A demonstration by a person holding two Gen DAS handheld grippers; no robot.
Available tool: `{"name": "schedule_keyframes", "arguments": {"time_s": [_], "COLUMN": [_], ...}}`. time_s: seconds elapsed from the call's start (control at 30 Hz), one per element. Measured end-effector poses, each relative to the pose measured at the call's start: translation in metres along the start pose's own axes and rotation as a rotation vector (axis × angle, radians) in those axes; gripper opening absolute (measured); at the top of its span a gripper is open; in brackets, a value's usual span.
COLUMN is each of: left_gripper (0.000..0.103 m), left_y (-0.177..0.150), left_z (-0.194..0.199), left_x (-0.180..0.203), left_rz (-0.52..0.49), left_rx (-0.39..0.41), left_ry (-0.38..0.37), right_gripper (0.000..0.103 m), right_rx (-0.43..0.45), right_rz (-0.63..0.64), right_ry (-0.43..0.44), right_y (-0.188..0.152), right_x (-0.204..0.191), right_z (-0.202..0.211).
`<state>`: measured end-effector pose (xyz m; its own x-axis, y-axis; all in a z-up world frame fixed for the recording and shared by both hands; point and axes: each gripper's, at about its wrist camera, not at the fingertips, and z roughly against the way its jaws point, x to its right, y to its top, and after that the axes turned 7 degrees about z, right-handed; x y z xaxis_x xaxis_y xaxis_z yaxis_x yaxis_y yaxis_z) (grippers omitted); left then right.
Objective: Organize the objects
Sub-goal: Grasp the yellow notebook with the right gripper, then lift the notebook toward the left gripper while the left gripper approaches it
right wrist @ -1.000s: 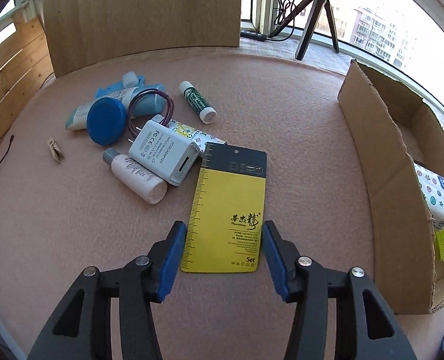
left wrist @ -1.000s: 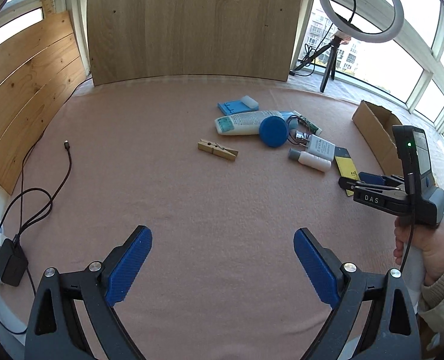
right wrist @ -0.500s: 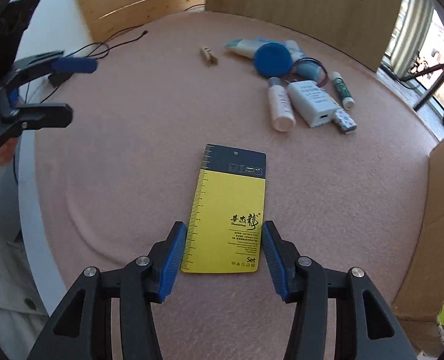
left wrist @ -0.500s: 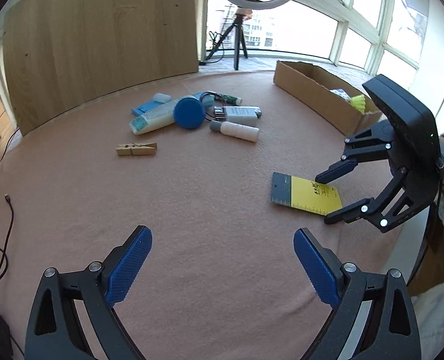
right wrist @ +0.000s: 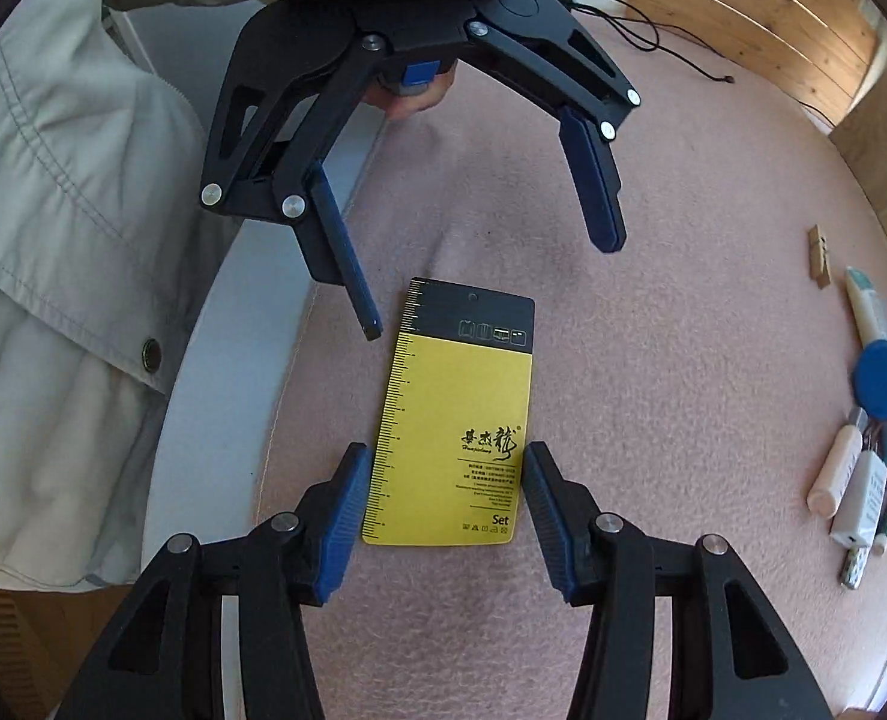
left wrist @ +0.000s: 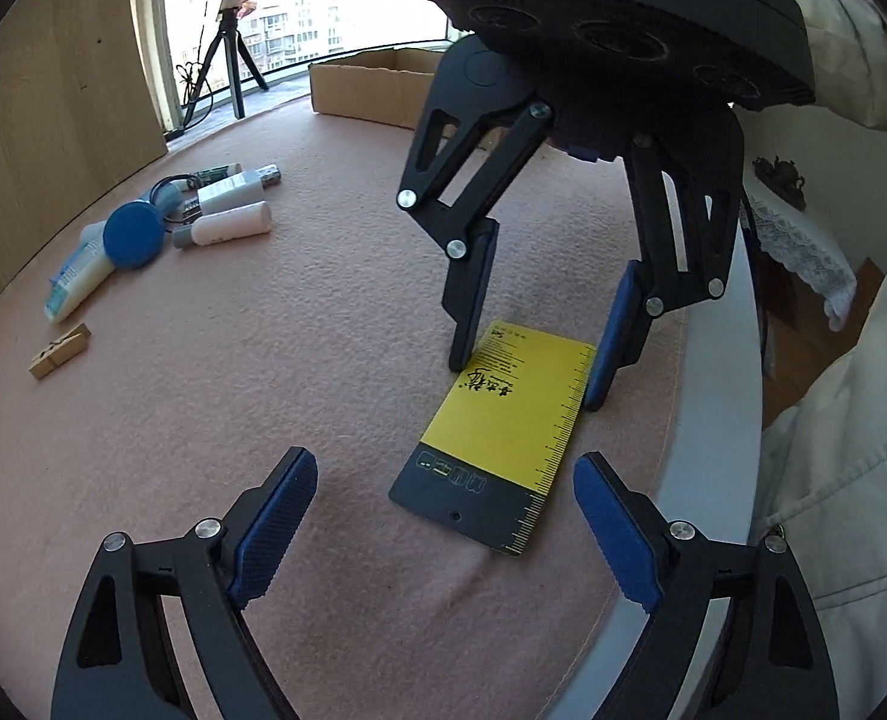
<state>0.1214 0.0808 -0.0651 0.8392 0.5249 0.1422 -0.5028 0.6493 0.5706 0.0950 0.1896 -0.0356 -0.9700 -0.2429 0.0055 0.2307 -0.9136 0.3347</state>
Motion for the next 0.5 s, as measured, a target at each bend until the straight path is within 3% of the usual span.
{"name": "schedule_keyframes", "arguments": {"time_s": [0.13, 0.27, 0.5], "left_gripper": [0.080, 0.059, 0.056], "left_y": [-0.007, -0.009, -0.011], "left_z": [-0.003, 0.003, 0.006], "left_x": [0.007, 0.000, -0.003], "left_rz": [-0.038, -0.020, -0.028], "left_rx": [-0.002, 0.012, 0.020], "left_ry": [0.007, -0.014, -0.054], "right_gripper": [0.047, 0.047, 0.046], "right_rx": [0.013, 0.023, 0.021], "right_rz": [0.086, 0.115, 0.124], "right_ry": [0.040, 0.054, 0.038], "right_y": [0.009, 0.012, 0.014], "right_x": [0.007, 0.012, 0.009], "right_z": [-0.002, -0.004, -0.003]}}
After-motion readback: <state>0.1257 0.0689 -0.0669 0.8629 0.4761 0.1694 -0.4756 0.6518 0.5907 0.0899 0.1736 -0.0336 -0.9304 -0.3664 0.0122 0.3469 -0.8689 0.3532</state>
